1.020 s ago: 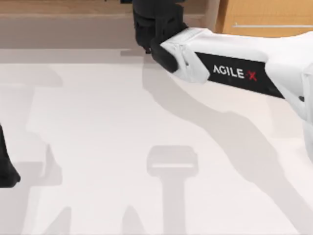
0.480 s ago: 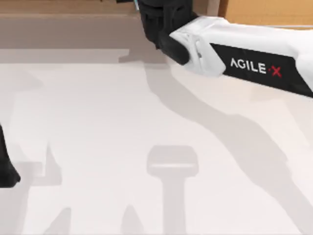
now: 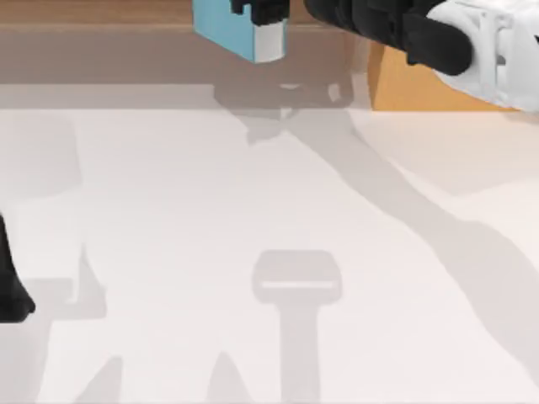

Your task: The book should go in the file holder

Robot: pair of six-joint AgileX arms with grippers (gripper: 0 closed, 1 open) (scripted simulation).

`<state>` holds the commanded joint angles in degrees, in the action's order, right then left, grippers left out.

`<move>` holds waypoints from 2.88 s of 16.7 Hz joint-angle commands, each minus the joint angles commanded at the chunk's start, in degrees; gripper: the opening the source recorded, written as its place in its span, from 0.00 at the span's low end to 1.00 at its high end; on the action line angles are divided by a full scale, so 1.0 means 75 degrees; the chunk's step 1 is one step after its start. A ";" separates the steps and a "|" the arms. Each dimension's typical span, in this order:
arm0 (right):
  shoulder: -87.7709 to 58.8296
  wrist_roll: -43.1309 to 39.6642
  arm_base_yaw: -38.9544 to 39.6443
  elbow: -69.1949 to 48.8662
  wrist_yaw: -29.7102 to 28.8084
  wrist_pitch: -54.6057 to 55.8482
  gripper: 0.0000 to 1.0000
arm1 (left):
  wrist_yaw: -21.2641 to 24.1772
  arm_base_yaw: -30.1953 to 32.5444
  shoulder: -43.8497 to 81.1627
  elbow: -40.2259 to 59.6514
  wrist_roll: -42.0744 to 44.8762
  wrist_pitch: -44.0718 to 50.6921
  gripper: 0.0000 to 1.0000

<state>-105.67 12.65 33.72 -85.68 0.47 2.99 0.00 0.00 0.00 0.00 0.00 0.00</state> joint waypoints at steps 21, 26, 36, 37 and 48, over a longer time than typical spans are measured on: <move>0.2959 0.5662 -0.7351 0.6265 0.4714 0.1124 0.00 | 0.0000 0.0000 0.0000 0.0000 0.0000 0.0000 1.00; 0.2441 0.6782 -0.8462 0.6479 0.4017 0.2721 0.00 | 0.0000 0.0000 0.0000 0.0000 0.0000 0.0000 1.00; 0.1233 0.8399 -0.9109 0.5805 0.3264 0.4498 0.00 | 0.0000 0.0000 0.0000 0.0000 0.0000 0.0000 1.00; 0.1096 0.8526 -0.9096 0.5695 0.3246 0.4609 0.00 | 0.0000 0.0000 0.0000 0.0000 0.0000 0.0000 1.00; -0.0105 0.9343 -0.8557 0.4717 0.3446 0.4982 0.00 | 0.0000 0.0000 0.0000 0.0000 0.0000 0.0000 1.00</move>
<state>-106.46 82.72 -30.45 -50.30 26.31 40.35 0.00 0.00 0.00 0.00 0.00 0.00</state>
